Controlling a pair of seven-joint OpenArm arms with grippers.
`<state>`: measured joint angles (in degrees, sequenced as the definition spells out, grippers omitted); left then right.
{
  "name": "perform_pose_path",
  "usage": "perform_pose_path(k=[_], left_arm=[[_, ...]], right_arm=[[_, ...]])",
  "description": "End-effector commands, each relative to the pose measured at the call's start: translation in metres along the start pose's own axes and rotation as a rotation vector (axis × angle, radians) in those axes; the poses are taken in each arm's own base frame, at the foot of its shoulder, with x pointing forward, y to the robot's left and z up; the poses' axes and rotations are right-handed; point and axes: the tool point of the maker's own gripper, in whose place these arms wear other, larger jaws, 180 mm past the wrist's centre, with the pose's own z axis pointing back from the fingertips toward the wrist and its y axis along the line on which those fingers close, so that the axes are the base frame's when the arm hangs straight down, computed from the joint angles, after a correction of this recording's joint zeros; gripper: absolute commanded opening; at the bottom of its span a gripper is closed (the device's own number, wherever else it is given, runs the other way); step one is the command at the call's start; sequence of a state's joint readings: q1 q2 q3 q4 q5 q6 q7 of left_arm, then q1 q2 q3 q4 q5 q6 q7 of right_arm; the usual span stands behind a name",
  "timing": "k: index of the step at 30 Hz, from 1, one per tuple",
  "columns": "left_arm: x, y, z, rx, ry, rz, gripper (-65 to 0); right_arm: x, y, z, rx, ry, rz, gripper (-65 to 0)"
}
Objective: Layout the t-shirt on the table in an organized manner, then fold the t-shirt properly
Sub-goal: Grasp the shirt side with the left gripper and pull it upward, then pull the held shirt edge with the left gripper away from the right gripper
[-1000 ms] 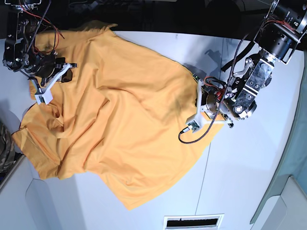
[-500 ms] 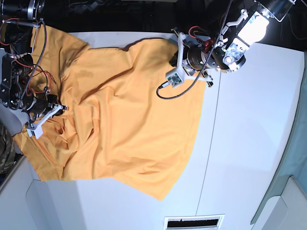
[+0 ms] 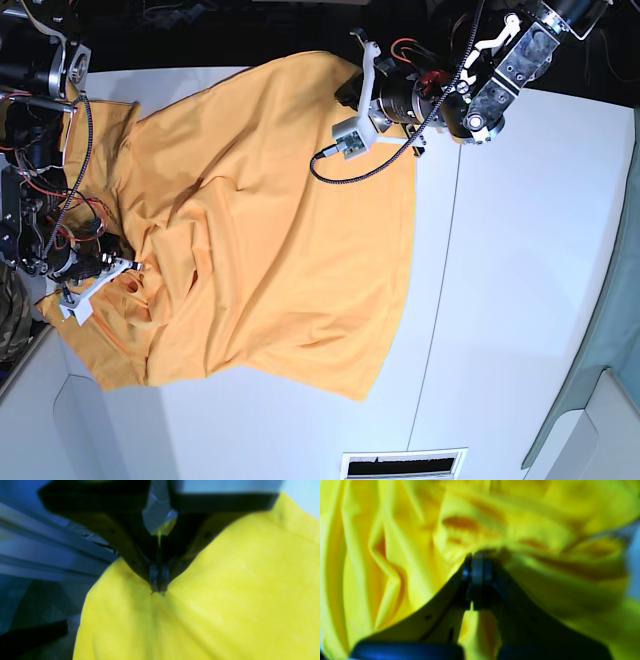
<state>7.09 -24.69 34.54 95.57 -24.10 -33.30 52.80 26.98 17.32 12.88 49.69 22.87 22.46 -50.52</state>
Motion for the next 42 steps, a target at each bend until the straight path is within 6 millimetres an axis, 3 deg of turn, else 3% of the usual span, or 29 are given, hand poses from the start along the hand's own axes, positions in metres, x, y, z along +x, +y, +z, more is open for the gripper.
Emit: perform_pose_path(k=[1, 5, 9, 13, 17, 22, 26, 29, 36, 42], left_arm=[[0.011, 0.007, 0.010, 0.018, -0.028, -0.038, -65.0], [0.042, 0.031, 0.041, 0.101, -0.124, -0.094, -65.0], [0.064, 0.086, 0.075, 0.238, -0.220, -0.076, -65.0], [0.080, 0.143, 0.099, 0.341, -0.306, -0.018, -65.0], [0.087, 0.190, 0.093, 0.365, -0.325, 0.083, -65.0], [0.088, 0.221, 0.053, 0.329, -0.278, 0.233, -65.0], [0.062, 0.229, 0.020, 0.299, -0.165, 0.326, -65.0], [0.031, 0.236, 0.015, 0.293, -0.081, 0.396, -65.0], [-0.040, 0.262, 0.051, 0.379, 0.058, 0.487, -65.0], [-0.082, 0.276, 0.082, 0.437, 0.127, 0.519, -65.0]], right_arm=[[0.024, 0.004, 0.013, 0.032, -0.061, 0.016, -65.0], [0.018, 0.009, 0.028, 0.070, -0.086, 0.035, -65.0], [0.006, 0.002, 0.048, 0.034, -0.118, 0.081, -65.0], [-0.022, -0.012, 0.049, 0.008, -0.099, 0.058, -65.0], [-0.048, -0.023, 0.045, -0.006, -0.071, 0.030, -65.0], [-0.072, -0.034, 0.040, -0.047, -0.055, 0.033, -65.0], [-0.095, -0.050, 0.039, -0.118, 0.008, 0.065, -65.0], [-0.114, -0.059, 0.040, -0.147, 0.052, 0.071, -65.0], [-0.148, -0.076, 0.049, -0.148, 0.101, 0.043, -65.0], [-0.169, -0.084, 0.054, -0.155, 0.127, 0.011, -65.0]])
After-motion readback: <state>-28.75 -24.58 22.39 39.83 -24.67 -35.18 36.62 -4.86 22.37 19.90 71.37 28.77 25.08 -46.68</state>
